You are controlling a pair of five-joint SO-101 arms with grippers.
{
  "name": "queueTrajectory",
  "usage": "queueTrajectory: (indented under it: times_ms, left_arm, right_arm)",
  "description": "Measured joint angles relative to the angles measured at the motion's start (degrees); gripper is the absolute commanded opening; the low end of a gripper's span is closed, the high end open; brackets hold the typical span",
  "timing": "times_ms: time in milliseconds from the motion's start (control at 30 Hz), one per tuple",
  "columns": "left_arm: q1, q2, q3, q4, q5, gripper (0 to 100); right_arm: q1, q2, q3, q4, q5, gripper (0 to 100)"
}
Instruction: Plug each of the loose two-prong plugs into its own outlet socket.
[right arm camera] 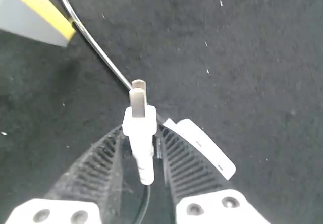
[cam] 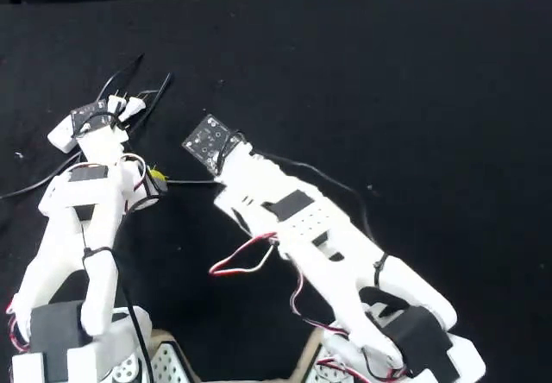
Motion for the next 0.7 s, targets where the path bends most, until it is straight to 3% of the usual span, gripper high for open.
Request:
queueTrajectory:
  times_ms: [700]
  left_arm:
    - [8.5,-33.5,13.5,0.0,0.0,27]
  right_arm:
    - [-3.6,0.0,12.2,-21.1,1.1,1.1]
